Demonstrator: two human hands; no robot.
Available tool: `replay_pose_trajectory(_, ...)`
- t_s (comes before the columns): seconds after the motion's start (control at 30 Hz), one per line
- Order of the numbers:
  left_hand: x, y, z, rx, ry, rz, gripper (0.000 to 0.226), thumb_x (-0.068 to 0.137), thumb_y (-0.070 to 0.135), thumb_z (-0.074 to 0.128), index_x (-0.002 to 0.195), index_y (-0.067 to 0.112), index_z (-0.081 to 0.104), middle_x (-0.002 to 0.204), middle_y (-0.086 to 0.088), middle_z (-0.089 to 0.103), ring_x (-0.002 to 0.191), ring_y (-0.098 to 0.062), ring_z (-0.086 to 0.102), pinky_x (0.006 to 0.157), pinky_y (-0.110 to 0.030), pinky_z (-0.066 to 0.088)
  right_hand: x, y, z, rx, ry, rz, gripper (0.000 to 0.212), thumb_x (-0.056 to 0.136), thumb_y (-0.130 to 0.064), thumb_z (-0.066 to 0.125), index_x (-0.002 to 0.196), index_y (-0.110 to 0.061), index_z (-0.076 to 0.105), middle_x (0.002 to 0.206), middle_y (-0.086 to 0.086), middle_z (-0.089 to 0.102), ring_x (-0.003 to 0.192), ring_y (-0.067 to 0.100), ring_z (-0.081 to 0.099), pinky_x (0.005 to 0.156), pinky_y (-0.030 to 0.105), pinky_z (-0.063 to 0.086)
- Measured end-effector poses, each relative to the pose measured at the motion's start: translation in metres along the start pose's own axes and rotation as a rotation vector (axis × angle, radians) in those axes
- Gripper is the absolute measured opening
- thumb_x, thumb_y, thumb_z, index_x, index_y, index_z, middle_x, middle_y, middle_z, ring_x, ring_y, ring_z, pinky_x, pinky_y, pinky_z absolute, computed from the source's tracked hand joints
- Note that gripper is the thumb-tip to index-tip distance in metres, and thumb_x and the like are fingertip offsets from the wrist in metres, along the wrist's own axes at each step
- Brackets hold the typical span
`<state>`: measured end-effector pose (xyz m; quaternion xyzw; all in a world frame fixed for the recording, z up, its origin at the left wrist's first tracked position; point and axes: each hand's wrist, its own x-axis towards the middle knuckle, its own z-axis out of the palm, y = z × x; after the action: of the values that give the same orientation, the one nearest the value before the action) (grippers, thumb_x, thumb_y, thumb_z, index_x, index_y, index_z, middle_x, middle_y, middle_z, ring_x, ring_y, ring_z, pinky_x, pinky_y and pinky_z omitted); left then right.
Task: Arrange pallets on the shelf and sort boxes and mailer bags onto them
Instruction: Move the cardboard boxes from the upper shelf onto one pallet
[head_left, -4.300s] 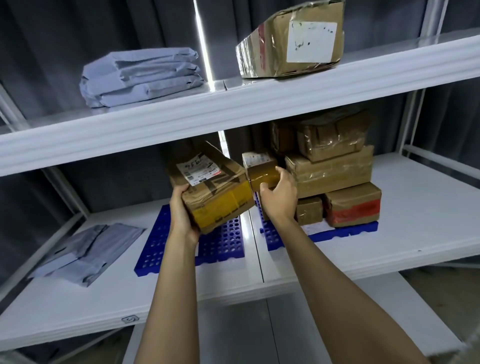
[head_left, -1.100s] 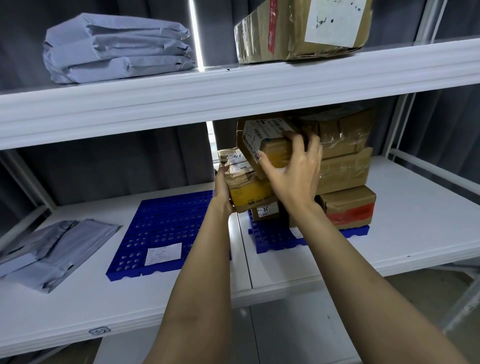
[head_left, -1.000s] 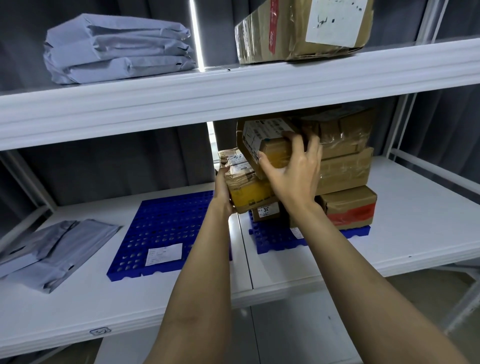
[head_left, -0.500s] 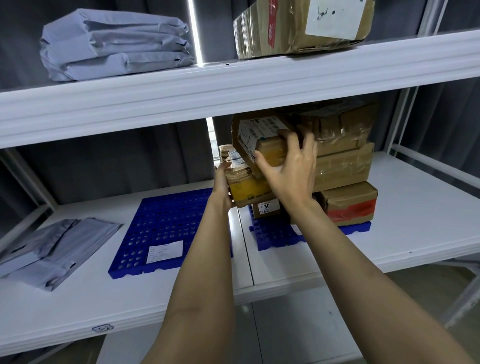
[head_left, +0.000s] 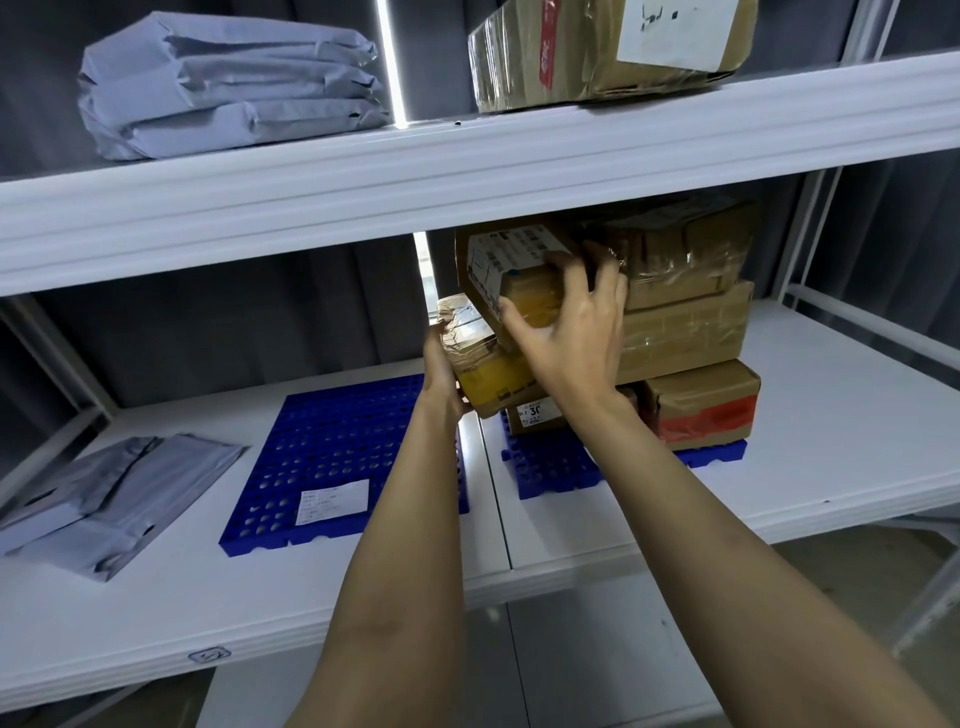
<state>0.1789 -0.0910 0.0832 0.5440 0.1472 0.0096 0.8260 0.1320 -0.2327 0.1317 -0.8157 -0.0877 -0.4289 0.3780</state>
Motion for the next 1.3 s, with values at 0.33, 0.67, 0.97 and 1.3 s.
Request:
replay_pose_trajectory(0.33,-0.003,-0.009,-0.007,-0.027,0.100,-0.030,0.050,0.082,0.057,0.048,0.103,0.016,0.068,0.101,-0.013,0.070,0.096,-0.032,0.064,0.087,-0.049,0.052,-0.003,0.003,-0.002,0.024,0.036,-0.006,0.061,0.077,-0.050,0.068,0.119,-0.008,0.058,0.130,0.021,0.048,0.120,0.034,0.045,0.093,0.041,0.044)
replay_pose_trajectory(0.67,-0.018,-0.001,-0.018,-0.133,0.182,0.092,0.058,0.071,0.053,0.059,0.114,0.016,0.068,0.106,-0.012,0.072,0.097,-0.032,0.069,0.070,-0.047,0.058,-0.007,0.003,0.000,0.028,0.023,0.014,0.061,0.077,-0.049,0.069,0.120,-0.007,0.058,0.131,0.020,0.046,0.120,0.033,0.045,0.094,0.040,0.043)
replay_pose_trajectory(0.97,-0.047,-0.009,-0.021,-0.171,0.218,0.128,0.047,0.078,0.043,0.058,0.116,0.015,0.065,0.108,-0.013,0.071,0.098,-0.033,0.068,0.074,-0.050,0.058,-0.017,-0.023,0.011,0.062,0.050,-0.022,0.069,0.072,-0.051,0.072,0.117,-0.002,0.055,0.124,0.021,0.049,0.114,0.032,0.049,0.092,0.033,0.043)
replay_pose_trajectory(1.3,-0.084,-0.027,-0.042,-0.242,0.268,0.092,0.044,0.084,0.035,0.045,0.121,0.018,0.062,0.109,-0.012,0.066,0.097,-0.028,0.062,0.070,-0.038,0.052,-0.046,-0.050,0.011,0.196,-0.053,-0.040,0.089,0.062,-0.054,0.076,0.130,-0.005,0.047,0.126,0.011,0.052,0.116,0.025,0.047,0.096,0.037,0.044)
